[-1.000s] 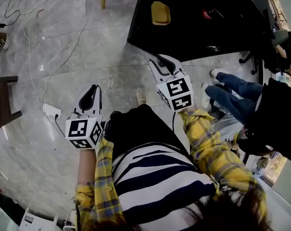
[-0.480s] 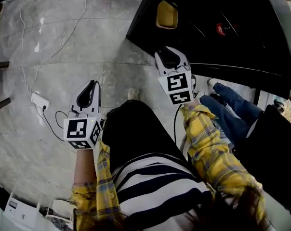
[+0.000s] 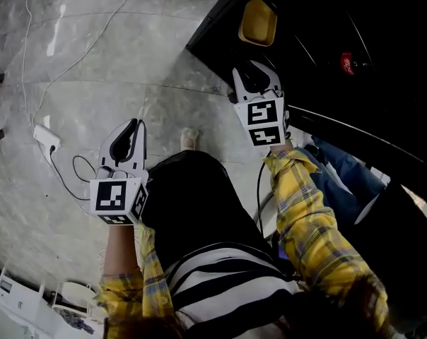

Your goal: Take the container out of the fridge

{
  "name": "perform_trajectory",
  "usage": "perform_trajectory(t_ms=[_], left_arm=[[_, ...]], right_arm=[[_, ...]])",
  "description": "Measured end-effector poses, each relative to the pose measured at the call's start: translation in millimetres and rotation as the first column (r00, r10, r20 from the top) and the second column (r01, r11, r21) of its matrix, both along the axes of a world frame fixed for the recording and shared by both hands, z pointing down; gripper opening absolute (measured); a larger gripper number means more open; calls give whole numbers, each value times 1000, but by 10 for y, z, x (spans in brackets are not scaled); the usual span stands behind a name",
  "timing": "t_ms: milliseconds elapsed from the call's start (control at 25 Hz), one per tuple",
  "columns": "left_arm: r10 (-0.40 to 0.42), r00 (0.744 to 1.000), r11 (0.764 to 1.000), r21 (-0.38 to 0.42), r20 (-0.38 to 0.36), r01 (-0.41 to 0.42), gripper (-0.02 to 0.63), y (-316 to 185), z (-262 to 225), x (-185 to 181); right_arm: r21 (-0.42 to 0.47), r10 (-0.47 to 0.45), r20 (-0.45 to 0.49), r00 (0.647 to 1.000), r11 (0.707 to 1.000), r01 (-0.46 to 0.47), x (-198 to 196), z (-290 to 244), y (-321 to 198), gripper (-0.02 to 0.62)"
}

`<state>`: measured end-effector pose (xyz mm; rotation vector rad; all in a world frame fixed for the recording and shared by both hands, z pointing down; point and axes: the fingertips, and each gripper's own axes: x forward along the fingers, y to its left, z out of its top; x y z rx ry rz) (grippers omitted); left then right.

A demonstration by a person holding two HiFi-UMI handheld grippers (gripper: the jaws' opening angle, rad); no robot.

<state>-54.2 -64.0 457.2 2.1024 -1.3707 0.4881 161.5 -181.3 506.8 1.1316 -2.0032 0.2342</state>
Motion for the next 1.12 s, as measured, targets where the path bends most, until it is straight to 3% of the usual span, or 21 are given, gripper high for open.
perform_trajectory(t_ms=[160,400,840,1120], left_arm=[[-4,1000,1000,-17,-8,4,46,-92,156,56],[-82,995,995,-54,-57,79,46,-306,495,121],[-74,996,994,-80,-55,69,46,-464,886,245],[-53,997,995,-85,-57,48,46,-574,1033,287]], right_arm=[[-9,1,-18,1000,1000,-2,85,166,-121,104],[-5,13,-43,999,1000,-14,247,495,-377,109],[-10,36,-71,997,999,-37,390,919,-848,112],[-20,-2,-127,992,1000,-1,418,1093,-1033,112]])
